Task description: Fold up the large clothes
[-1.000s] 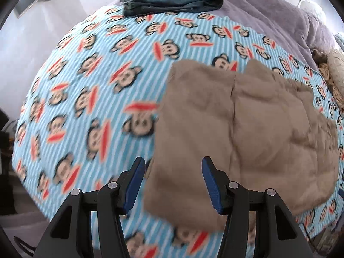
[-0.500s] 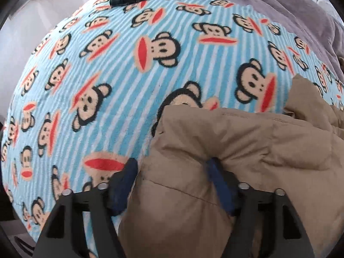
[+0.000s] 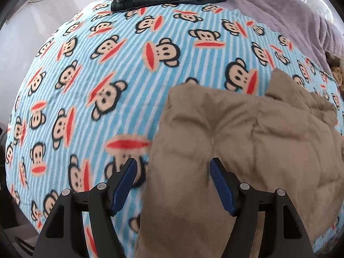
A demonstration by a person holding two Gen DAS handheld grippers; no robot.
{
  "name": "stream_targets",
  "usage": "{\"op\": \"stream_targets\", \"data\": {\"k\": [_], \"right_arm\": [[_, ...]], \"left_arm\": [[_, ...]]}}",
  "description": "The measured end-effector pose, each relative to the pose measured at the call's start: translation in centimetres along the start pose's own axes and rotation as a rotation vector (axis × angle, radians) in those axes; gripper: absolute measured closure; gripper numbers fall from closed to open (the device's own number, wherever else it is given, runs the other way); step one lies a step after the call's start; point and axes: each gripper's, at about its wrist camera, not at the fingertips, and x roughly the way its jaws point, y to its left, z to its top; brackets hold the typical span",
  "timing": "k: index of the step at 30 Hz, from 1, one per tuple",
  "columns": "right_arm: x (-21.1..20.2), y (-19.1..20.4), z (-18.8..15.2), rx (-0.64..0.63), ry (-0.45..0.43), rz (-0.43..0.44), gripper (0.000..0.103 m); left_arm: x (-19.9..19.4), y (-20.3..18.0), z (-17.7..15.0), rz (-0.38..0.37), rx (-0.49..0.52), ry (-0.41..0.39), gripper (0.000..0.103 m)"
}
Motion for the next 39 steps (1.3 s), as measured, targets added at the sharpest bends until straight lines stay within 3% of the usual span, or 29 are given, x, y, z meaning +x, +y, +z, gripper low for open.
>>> {"op": "stream_targets", "data": {"k": [3,6,7,8,9,17,19,21,23,26,34,39], "right_arm": [[-1.7,1.7,-2.1,-0.064,-0.004,0.011,0.057],[-2.6,3.3,-3.9,-0.105,0.005,0.017,0.057],[-2.5,3.6,-4.1,-0.109,0.011,0.021,0.057],[-2.5,4.1,-4.6,-0.113,0.022,0.032,0.057],[-2.5,4.4,-4.8,-0.116,0.028,0.038,0.057],[-2.0,7.5,-6.8,-0.17,0.063,0.051,0.045],[-1.7,8.3,-7.2,-0.185,0.076,0.05,0.036],[-1.6,9.1,-7.6,-0.203,0.073,0.035,0.018],[-1.4,9.9,-8.0,-0.22,0.072,0.036,0.018],[-1.1,10.9,-8.6,-0.229,0.069,0.055,0.0],[-0.6,12.9,-9.4,-0.275,0.108,0.044,0.0],[-0.4,13.3,-9.3,-0.248,0.115,0.061,0.0]], "left_arm": [[-0.8,0.8,-1.6,-0.035,-0.022,0.015,0.032],[-1.0,1.5,-2.8,-0.077,-0.047,0.037,0.028],[-1.2,1.6,-3.2,-0.085,-0.051,0.039,0.021],[-1.3,1.6,-3.5,-0.084,-0.052,0.036,0.004],[-1.4,1.6,-3.8,-0.082,-0.049,0.028,0.0],[-1.4,1.3,-4.8,-0.088,0.012,0.043,0.0],[-1.3,1.3,-4.8,-0.093,0.015,0.046,0.0],[-1.3,1.4,-4.9,-0.094,0.016,0.047,0.0],[-1.3,1.4,-4.9,-0.097,0.013,0.048,0.0],[-1.2,1.5,-4.9,-0.102,0.02,0.053,0.0],[-0.7,2.8,-4.6,-0.108,0.054,0.054,0.0],[0.8,5.4,-3.4,-0.193,0.037,0.079,0.0]]}}
